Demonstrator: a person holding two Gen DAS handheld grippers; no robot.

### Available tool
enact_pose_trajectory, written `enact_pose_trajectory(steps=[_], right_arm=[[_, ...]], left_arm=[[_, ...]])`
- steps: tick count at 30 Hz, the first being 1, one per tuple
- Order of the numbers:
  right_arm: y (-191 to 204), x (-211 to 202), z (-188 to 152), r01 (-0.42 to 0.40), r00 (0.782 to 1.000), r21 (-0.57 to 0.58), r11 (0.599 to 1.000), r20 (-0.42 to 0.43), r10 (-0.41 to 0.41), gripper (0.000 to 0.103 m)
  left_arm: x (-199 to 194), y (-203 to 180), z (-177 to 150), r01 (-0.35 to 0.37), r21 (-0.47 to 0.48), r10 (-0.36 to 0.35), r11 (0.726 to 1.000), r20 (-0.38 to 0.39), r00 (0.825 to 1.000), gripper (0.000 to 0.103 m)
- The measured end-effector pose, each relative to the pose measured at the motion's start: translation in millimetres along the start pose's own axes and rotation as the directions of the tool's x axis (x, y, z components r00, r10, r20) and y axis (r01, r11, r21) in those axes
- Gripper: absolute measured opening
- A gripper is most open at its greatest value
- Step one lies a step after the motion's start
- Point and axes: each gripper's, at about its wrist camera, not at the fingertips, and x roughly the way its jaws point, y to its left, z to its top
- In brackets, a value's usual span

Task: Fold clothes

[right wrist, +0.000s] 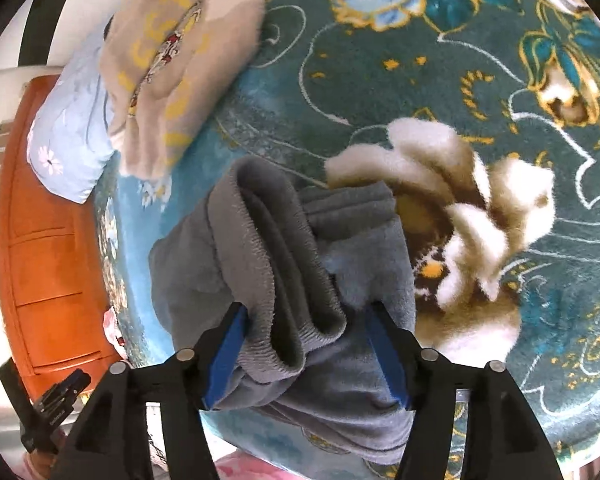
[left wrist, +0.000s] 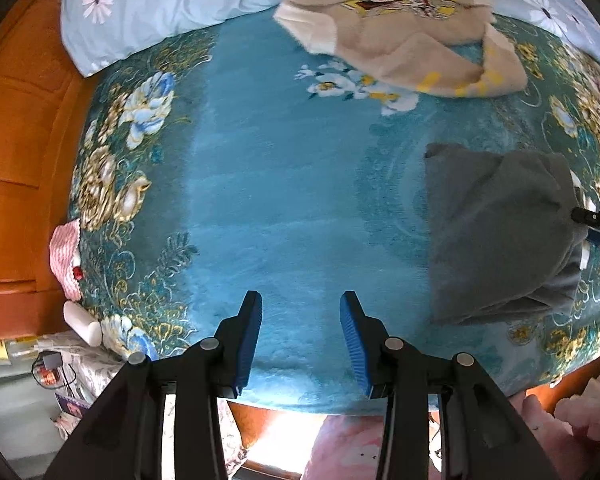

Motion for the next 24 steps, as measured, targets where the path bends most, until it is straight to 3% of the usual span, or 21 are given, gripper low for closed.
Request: enact_pose_trajectory(steps=[10,17,18,19,22,24], right_arm=[[6.7,11.7,-0.8,-0.037,0.999,0.009,0.999,-0.017,0.038,0.069],[-5.6,19.3,-1.3,-0.085,0.996,0.159,0.984,0.002,0.085,0.068],[-3.2,17.9,-2.5,-0.091,0.996,0.158,0.983,0.011,0.09,0.059],[0.0,15.4,-3.8,-0.088,0.996,0.15,0.985,0.022,0.086,0.04],[9.2,6.6,-8.2,-0.108,0.994,0.127,0.986,0.047,0.103,0.021],[17.3,-2.8,-12.3,-0.13,0.99,0.098,0.987,0.069,0.124,0.02]], left_arm=[[-1.3,21.0,-1.6,-0.029,-0.097,0.029,0.995,0.005,1.0,0.041],[1.2,10.7,-3.7,-0.022,-0.068,0.021,0.997,-0.008,1.0,0.041],[1.5,9.3,-3.7,-0.021,-0.064,0.02,0.998,-0.01,1.0,0.041],[1.9,7.8,-3.7,-0.019,-0.06,0.019,0.998,-0.011,1.0,0.041],[1.0,3.3,-1.3,-0.008,-0.06,0.007,0.998,-0.011,1.0,0.041],[0.8,-1.2,0.3,0.002,-0.059,-0.003,0.998,-0.01,1.0,0.041]])
